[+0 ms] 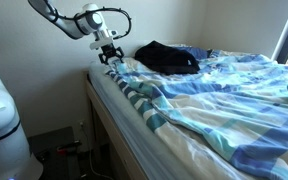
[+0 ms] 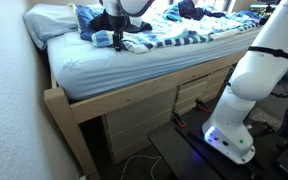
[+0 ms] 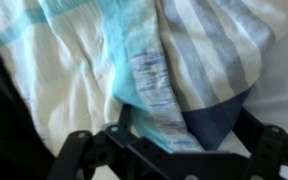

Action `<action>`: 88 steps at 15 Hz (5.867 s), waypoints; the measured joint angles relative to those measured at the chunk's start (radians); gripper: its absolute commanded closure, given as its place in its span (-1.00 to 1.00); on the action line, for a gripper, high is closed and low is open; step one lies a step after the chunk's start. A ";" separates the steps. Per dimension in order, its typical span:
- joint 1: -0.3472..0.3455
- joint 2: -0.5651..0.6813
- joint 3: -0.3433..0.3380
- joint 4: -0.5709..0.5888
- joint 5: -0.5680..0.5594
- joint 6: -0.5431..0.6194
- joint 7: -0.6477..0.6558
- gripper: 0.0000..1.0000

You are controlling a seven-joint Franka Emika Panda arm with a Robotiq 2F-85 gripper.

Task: Uncover the left corner of the bed

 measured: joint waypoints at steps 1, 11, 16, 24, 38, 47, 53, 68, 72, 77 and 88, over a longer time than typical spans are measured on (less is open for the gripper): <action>-0.008 -0.004 -0.001 0.001 -0.008 -0.012 0.000 -0.50; -0.031 -0.006 0.007 0.003 -0.038 -0.065 -0.002 0.85; -0.042 -0.012 0.005 0.040 -0.058 -0.100 -0.004 0.96; -0.122 -0.151 -0.071 0.071 -0.102 -0.149 -0.004 0.93; -0.243 -0.163 -0.214 0.267 -0.147 -0.145 -0.183 0.72; -0.282 -0.098 -0.227 0.312 -0.232 -0.068 -0.141 0.93; -0.370 0.042 -0.311 0.517 -0.275 -0.047 -0.100 0.93; -0.422 0.294 -0.409 0.418 -0.347 -0.025 0.389 0.93; -0.405 0.298 -0.409 0.344 -0.346 -0.017 0.456 0.93; -0.403 0.289 -0.409 0.331 -0.330 -0.017 0.464 -0.10; -0.383 0.124 -0.361 0.428 -0.125 -0.267 0.212 -1.00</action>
